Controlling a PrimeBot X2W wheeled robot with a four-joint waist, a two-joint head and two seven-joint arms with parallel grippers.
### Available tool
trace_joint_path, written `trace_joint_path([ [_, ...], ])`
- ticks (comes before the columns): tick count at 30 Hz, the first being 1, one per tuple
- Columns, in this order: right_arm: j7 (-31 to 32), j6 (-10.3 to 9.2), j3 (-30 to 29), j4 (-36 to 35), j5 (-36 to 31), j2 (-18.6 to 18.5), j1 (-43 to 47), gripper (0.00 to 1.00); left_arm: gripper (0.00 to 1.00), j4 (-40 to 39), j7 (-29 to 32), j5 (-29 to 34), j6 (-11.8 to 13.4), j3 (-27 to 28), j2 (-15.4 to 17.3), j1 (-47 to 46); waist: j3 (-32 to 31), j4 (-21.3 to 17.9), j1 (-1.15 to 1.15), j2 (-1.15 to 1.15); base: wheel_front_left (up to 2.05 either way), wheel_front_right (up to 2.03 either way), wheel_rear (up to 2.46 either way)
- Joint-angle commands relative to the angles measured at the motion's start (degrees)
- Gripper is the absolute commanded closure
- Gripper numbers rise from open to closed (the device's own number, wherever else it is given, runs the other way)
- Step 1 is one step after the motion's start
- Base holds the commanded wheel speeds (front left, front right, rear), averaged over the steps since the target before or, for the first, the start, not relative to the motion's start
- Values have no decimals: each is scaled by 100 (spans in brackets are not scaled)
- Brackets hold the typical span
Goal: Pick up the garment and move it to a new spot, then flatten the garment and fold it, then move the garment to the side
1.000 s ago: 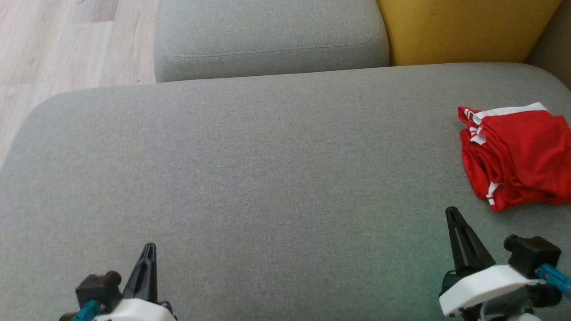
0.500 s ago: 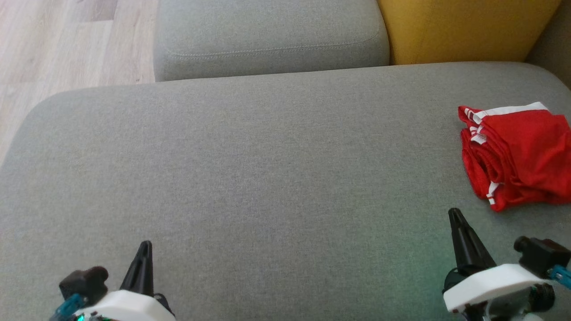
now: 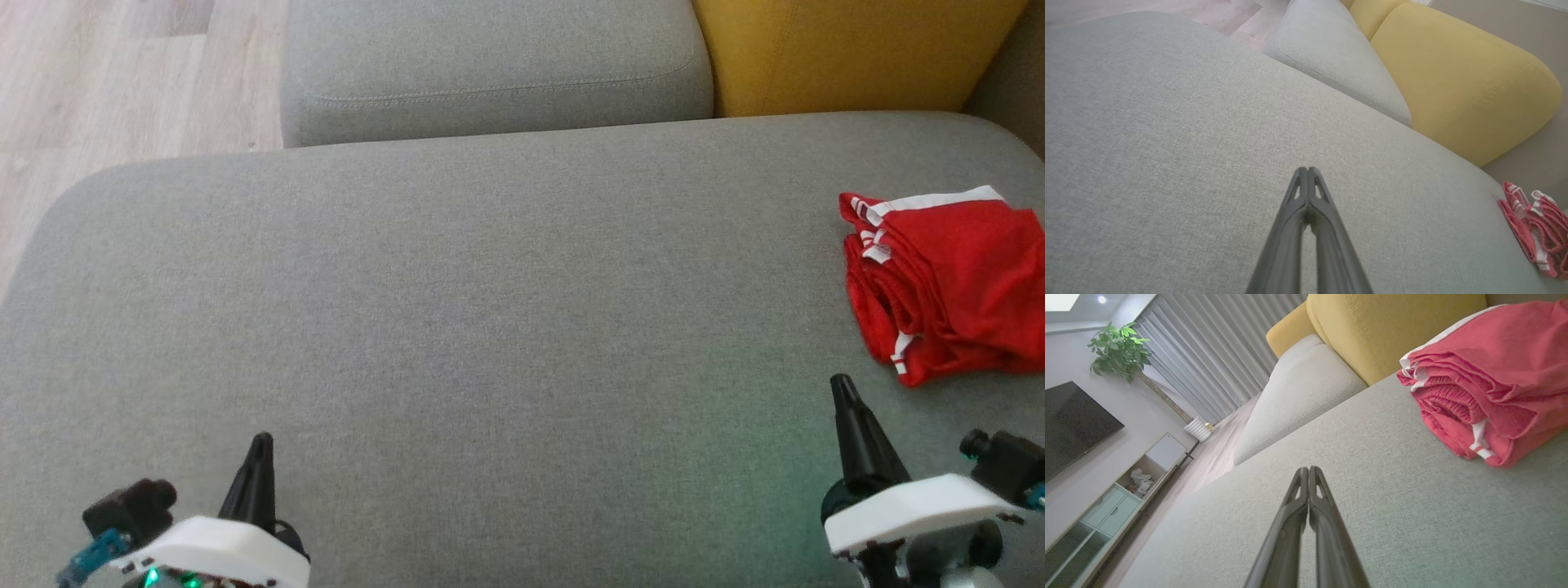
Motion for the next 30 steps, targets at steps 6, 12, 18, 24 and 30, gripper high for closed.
trace_joint_path([
  [6,-63,19,-32,-67,547,-132,-418,100,100,-94,86,-499,-137,277,10,-418,8,0,0,0,0,0,0],
  [12,-61,21,-59,21,959,-142,-484,100,100,-44,160,-879,-223,370,-35,-486,16,1,0,0,0,0,0],
  [18,-56,23,-94,124,1434,-151,-562,100,100,15,248,-1319,-324,481,-89,-566,25,1,0,0,0,0,0],
  [24,-50,25,-126,213,1842,-158,-628,100,100,67,325,-1696,-411,579,-137,-636,33,1,0,0,0,0,0],
  [30,-43,27,-159,301,2248,-163,-695,100,100,120,403,-2071,-498,678,-186,-705,40,2,0,0,0,0,0],
])
